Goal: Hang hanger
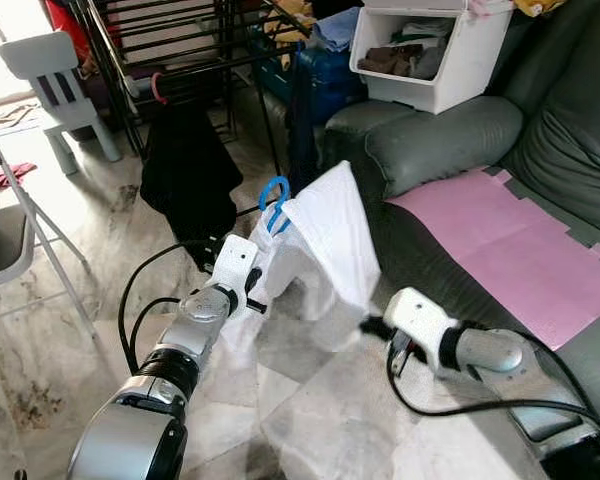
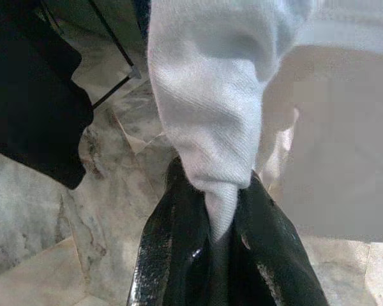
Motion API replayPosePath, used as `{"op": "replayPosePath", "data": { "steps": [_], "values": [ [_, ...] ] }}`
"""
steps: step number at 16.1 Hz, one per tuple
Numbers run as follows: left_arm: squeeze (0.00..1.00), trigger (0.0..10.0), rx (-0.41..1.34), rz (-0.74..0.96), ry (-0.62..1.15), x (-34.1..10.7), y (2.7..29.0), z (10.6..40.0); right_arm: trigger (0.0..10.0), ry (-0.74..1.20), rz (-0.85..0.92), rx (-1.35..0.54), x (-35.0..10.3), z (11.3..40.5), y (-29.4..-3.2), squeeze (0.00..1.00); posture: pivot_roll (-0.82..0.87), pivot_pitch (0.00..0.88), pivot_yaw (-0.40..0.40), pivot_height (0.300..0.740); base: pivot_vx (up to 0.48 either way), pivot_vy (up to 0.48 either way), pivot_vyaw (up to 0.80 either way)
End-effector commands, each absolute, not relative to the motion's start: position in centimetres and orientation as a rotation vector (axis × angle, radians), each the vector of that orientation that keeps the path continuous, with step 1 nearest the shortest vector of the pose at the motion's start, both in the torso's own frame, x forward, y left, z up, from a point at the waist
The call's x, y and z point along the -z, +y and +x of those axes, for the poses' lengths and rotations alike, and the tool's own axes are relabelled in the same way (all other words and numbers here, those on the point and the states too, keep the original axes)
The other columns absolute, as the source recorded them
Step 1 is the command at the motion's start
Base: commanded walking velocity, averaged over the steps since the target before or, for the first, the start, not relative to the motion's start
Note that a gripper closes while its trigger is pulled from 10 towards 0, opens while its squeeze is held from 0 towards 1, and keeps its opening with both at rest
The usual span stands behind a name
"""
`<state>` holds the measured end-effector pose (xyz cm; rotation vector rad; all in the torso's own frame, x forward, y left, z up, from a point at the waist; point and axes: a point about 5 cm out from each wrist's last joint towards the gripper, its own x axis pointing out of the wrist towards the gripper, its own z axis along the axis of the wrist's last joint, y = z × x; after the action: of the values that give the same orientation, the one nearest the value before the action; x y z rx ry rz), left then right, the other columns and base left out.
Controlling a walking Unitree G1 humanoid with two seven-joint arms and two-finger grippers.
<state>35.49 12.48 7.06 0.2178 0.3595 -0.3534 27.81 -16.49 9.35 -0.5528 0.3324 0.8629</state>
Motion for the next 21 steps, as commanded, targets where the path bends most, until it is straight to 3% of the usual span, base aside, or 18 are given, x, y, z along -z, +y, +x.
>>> {"op": "replayPosePath", "data": {
  "steps": [1, 8, 12, 16, 21],
  "values": [
    [0.0, 0.0, 0.323, 0.192, 0.241, -10.0, 12.9, 37.0, 10.0, 0.319, -0.577, -0.852, -9.3, 27.9, -16.7, 1.0, -0.14, 0.0, 0.043, 0.74, 0.0, 0.0, 0.0],
    [0.0, 0.0, 0.331, 0.201, 0.215, -10.9, 13.1, 37.5, 10.0, 0.198, -0.731, -0.834, -11.6, 29.5, -17.8, 1.0, -0.16, 0.0, 0.03, 0.74, 0.0, 0.0, 0.0],
    [0.0, 0.0, 0.415, 0.321, 0.167, -11.6, 13.5, 37.5, 10.0, 0.19, -0.777, -0.961, -13.1, 28.8, -18.4, 1.0, -0.19, 0.0, 0.042, 0.74, 0.0, 0.0, 0.0],
    [0.0, 0.0, 0.709, 0.58, 0.101, -12.1, 14.2, 36.5, 10.0, 0.104, -0.828, -0.862, -16.3, 30.0, -21.2, 1.0, -0.19, 0.0, 0.047, 0.74, 0.0, 0.0, 0.0],
    [0.0, 0.0, 0.988, 0.818, 0.103, -12.2, 15.6, 35.0, 10.0, 0.133, -0.919, -0.808, -17.5, 30.6, -24.4, 1.0, -0.18, 0.0, 0.047, 0.74, 0.0, 0.0, 0.0]
  ]
}}
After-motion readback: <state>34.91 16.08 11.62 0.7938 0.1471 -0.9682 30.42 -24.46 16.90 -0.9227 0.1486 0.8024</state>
